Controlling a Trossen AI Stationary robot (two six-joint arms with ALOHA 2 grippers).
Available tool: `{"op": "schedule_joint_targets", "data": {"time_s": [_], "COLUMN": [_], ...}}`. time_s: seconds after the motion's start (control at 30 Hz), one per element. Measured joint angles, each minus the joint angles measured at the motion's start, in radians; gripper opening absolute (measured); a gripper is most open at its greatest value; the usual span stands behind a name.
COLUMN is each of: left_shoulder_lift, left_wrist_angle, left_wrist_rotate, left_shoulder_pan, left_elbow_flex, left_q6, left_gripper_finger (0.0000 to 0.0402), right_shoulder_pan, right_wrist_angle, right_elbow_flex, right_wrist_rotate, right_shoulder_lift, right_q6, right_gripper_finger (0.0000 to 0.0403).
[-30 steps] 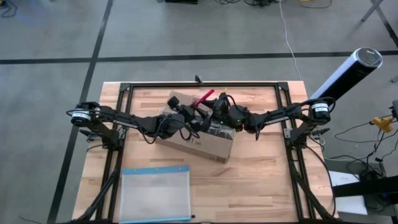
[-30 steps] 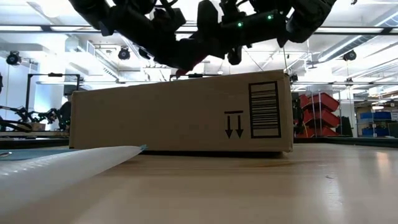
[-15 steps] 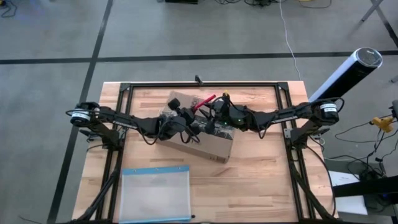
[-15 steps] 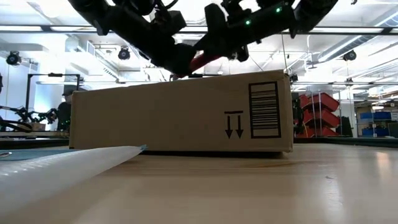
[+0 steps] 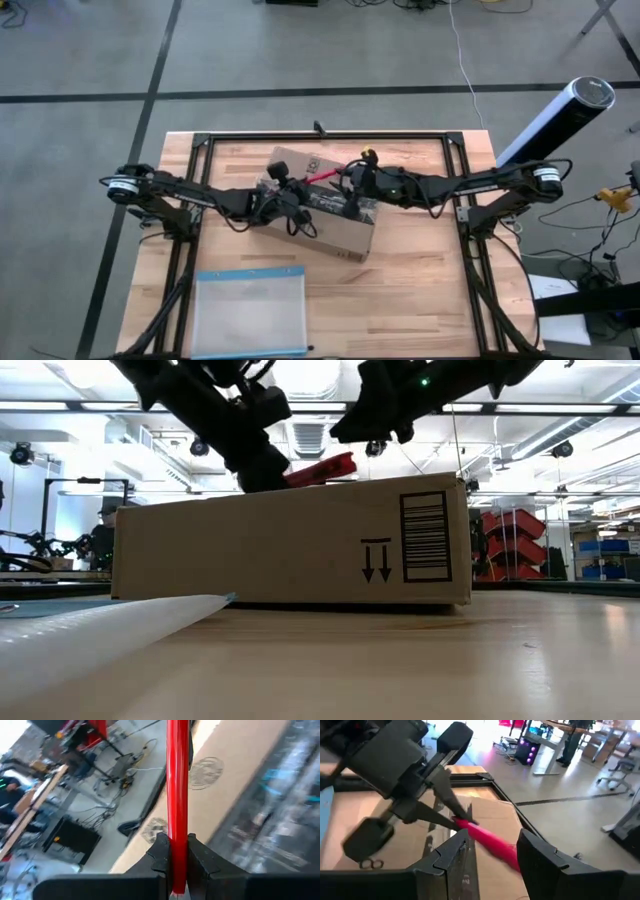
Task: Unpack boxes
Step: Break down the box using the red cutter
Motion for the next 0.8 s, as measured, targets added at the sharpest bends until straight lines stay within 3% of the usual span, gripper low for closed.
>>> {"op": "schedule_joint_targets", "data": {"time_s": [0.13,0.37,0.8], "left_shoulder_lift": [-0.002,-0.002,-0.006], "left_wrist_angle": [-0.002,-0.003,-0.013], "left_wrist_rotate": [0.030,0.035,0.201], "left_shoulder_pan": [-0.011,-0.014,-0.022], "left_elbow_flex": [0.000,0.000,0.023], "left_q6": [0.033,0.060,0.097], "left_gripper_finger": [0.0015,0.0015,0.0015], "right_shoulder_pan": [0.000,0.001,-0.004], "right_wrist_angle": [-0.038,-0.091,-0.131], "right_elbow_flex": [0.000,0.000,0.000], "right_wrist_rotate": [-0.011,-0.142,-0.152], "right_shoulder_lift": [-0.004,0.007,0.011], "right_q6": [-0.045,-0.059,-0.086], "right_gripper_finger": [0.0157,0.0167,0.0162]}}
